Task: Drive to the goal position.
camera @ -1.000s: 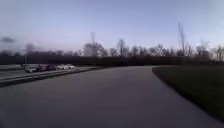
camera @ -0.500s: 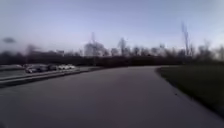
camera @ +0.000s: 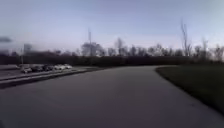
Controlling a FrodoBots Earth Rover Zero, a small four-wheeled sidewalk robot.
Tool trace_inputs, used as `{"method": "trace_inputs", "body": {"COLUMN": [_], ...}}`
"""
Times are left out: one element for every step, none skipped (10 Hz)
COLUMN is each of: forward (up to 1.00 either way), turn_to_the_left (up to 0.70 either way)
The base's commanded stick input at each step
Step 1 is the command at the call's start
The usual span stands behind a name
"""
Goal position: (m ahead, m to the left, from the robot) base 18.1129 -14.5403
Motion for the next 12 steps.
{"method": "trace_inputs", "body": {"forward": [1.0,1.0,1.0,1.0,1.0,1.0,1.0,1.0,1.0,1.0,1.0,1.0], "turn_to_the_left": [0.01,0.01,0.01,0.01,0.01,0.01,0.01,-0.07,-0.28,-0.38,-0.33,-0.28]}}
